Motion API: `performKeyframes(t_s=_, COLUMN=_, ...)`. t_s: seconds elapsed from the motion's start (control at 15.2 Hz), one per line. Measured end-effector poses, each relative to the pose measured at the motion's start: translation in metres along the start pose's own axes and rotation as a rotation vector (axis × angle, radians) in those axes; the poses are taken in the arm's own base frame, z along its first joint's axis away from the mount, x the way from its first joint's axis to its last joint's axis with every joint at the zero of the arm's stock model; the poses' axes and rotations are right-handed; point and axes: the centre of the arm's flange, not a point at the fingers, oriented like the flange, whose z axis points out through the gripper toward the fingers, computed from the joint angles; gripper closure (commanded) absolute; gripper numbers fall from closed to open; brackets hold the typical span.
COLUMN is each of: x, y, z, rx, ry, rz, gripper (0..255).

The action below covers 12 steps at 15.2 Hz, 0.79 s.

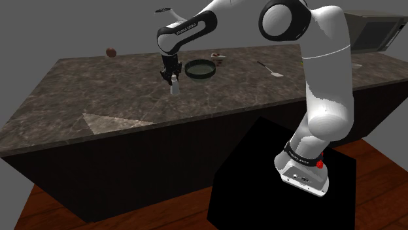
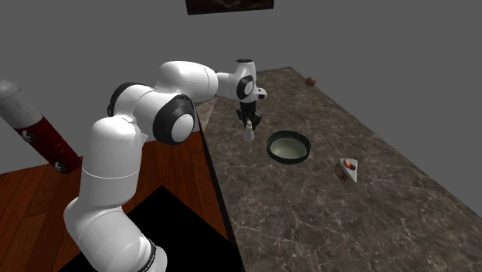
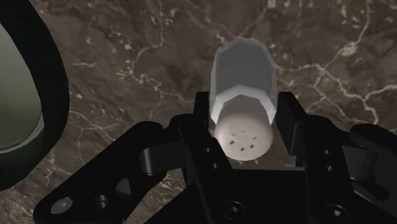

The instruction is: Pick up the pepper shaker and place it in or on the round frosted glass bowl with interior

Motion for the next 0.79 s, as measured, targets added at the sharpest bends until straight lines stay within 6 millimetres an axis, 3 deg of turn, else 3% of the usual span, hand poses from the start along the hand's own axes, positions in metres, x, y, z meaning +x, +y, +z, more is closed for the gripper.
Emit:
performKeyframes(t_s=0.2, x=0.000, y=0.000, z=-0.002, rx=0.000, ry=0.000, rz=0.000, gripper=255)
performKeyframes(t_s=0.79, x=0.000, y=0.005, z=-0.048, rx=0.000, ry=0.000, rz=0.000, gripper=255)
